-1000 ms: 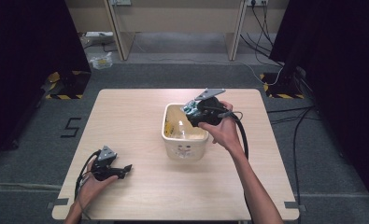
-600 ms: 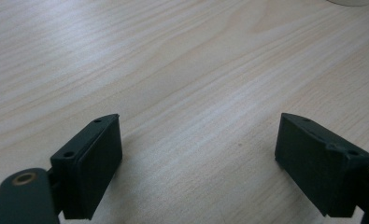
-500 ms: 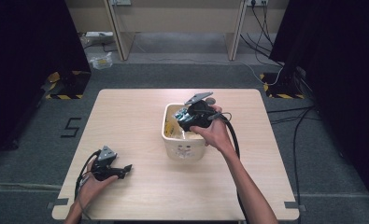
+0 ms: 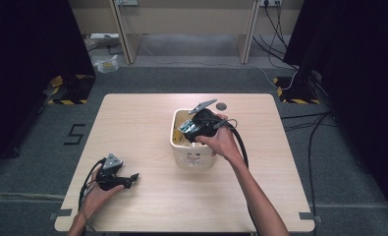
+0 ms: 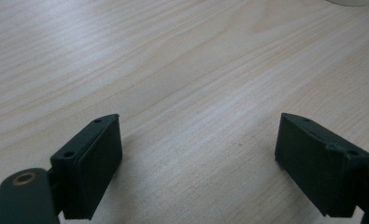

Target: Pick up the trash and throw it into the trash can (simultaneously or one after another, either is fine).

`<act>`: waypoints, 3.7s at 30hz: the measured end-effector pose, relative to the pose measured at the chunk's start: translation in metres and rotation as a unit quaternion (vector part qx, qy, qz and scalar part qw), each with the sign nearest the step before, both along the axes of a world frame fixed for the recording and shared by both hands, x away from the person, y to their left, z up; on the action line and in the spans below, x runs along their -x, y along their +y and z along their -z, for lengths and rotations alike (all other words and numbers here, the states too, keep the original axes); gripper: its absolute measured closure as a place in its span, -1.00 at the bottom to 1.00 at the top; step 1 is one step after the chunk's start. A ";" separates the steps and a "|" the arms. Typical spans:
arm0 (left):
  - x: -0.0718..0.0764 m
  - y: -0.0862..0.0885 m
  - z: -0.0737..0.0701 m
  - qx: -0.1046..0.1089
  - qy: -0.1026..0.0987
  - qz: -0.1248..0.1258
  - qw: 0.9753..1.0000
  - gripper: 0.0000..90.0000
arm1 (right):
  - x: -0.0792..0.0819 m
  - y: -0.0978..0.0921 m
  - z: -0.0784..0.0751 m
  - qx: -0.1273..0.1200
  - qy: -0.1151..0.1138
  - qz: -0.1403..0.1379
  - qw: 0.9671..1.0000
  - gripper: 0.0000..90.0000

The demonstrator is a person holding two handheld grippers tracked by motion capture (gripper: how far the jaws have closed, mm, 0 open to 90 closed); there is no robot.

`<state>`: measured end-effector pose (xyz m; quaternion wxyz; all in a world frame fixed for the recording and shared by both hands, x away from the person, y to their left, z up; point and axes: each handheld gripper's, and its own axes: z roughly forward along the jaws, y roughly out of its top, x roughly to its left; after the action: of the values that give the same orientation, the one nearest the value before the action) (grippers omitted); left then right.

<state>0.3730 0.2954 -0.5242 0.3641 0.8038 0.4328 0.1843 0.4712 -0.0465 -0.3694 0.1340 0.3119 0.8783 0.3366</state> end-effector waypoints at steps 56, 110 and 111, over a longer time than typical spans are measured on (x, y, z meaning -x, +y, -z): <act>0.000 0.000 0.000 0.000 0.000 0.000 1.000 -0.69 | 0.015 -0.139 -0.025 -0.066 -0.075 0.147 0.984 -0.47; 0.000 0.000 0.000 0.001 0.000 -0.006 1.000 -0.68 | 0.056 -0.172 0.075 -0.056 -0.067 0.162 0.983 -0.61; 0.000 0.000 0.000 0.001 0.001 -0.006 1.000 -0.68 | 0.056 -0.173 0.076 -0.057 -0.066 0.166 0.982 -0.61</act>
<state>0.3729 0.2950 -0.5241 0.3637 0.8008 0.4382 0.1857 0.4149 -0.2196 -0.4455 0.2274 0.4374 0.7830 0.3793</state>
